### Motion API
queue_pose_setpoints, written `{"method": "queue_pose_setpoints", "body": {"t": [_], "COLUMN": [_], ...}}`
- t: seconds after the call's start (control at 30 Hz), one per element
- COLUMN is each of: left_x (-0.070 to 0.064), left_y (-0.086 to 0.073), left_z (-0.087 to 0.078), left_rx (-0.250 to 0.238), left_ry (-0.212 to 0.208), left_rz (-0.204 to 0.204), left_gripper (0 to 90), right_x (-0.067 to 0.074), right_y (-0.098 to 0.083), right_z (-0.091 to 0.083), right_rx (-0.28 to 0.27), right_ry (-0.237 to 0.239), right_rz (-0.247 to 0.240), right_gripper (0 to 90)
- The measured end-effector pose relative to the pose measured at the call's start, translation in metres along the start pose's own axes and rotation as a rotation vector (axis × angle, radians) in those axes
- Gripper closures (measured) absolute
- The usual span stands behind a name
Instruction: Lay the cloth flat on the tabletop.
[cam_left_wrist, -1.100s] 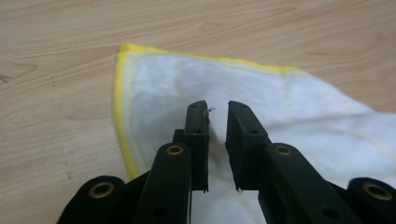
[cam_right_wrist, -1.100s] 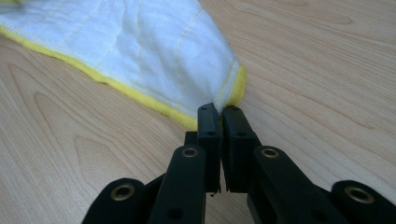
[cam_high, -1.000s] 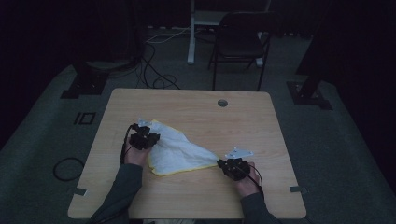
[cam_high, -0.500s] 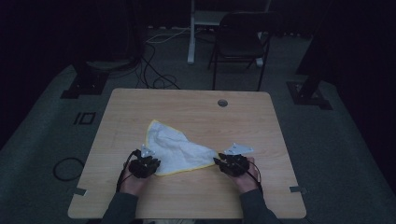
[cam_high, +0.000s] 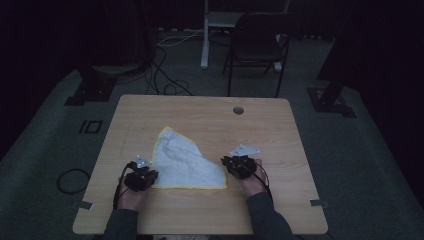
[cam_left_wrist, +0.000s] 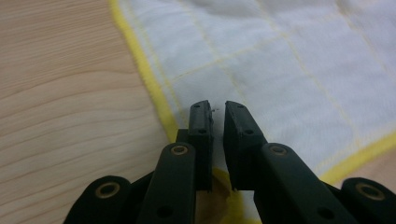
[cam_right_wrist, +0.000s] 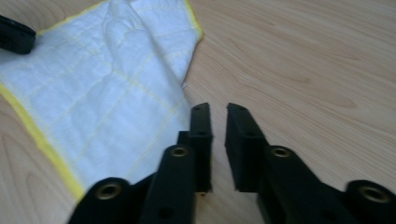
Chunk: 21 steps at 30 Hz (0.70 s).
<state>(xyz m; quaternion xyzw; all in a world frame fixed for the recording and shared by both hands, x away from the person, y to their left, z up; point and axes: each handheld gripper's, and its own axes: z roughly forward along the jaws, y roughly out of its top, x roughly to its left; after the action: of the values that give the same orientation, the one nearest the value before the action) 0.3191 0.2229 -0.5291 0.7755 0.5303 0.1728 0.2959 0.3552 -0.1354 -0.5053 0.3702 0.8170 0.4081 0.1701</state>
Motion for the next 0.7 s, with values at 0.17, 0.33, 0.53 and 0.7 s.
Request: {"method": "queue_pose_setpoints", "body": {"t": [0.17, 0.33, 0.53, 0.7], "left_x": [0.001, -0.011, -0.026, -0.034], "left_y": [0.000, 0.009, 0.016, 0.016], "left_z": [0.000, -0.004, 0.002, 0.006], "left_rx": [-0.033, -0.072, -0.065, -0.054], "left_ry": [-0.006, -0.024, -0.044, -0.059], "left_rz": [-0.020, 0.020, 0.066, 0.099], "left_gripper": [77.7, 74.3, 73.8, 73.5], "right_x": [0.006, 0.012, 0.019, 0.020], "right_y": [0.011, 0.023, 0.036, 0.043], "right_z": [0.022, 0.044, 0.071, 0.094], "right_rx": [0.015, 0.029, 0.044, 0.088], "right_ry": [0.012, 0.034, 0.065, 0.063], "right_rz": [0.001, 0.005, 0.038, 0.074], "right_gripper": [83.8, 82.9, 76.5, 70.1]}}
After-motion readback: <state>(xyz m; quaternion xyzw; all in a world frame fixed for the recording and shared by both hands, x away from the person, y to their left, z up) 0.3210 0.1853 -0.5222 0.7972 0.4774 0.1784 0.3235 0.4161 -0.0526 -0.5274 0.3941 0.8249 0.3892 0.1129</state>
